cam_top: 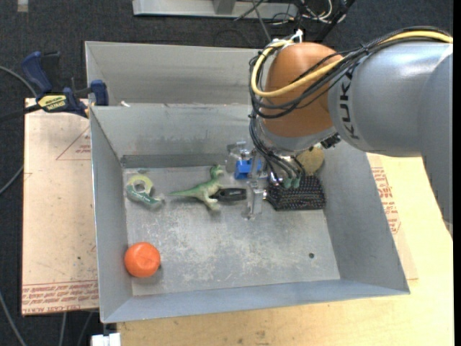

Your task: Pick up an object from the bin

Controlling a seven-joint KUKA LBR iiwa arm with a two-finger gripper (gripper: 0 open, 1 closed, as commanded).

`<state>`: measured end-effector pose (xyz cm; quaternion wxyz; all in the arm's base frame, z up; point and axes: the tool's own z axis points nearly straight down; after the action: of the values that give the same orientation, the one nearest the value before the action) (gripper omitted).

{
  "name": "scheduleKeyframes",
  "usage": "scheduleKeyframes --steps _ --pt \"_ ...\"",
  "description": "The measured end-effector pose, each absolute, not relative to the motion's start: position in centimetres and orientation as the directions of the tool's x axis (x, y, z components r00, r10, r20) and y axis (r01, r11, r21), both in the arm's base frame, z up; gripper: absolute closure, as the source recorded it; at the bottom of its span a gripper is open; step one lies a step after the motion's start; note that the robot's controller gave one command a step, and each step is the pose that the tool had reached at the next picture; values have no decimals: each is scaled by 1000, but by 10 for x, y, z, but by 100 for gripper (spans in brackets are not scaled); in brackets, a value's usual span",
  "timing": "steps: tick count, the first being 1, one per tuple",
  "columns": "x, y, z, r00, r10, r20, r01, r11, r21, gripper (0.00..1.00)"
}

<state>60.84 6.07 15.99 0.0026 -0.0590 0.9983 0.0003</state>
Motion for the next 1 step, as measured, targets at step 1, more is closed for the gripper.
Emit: scheduleKeyframes --steps 1 --pt "602 102 148 -962 -273 -2 -273 962 2 0"
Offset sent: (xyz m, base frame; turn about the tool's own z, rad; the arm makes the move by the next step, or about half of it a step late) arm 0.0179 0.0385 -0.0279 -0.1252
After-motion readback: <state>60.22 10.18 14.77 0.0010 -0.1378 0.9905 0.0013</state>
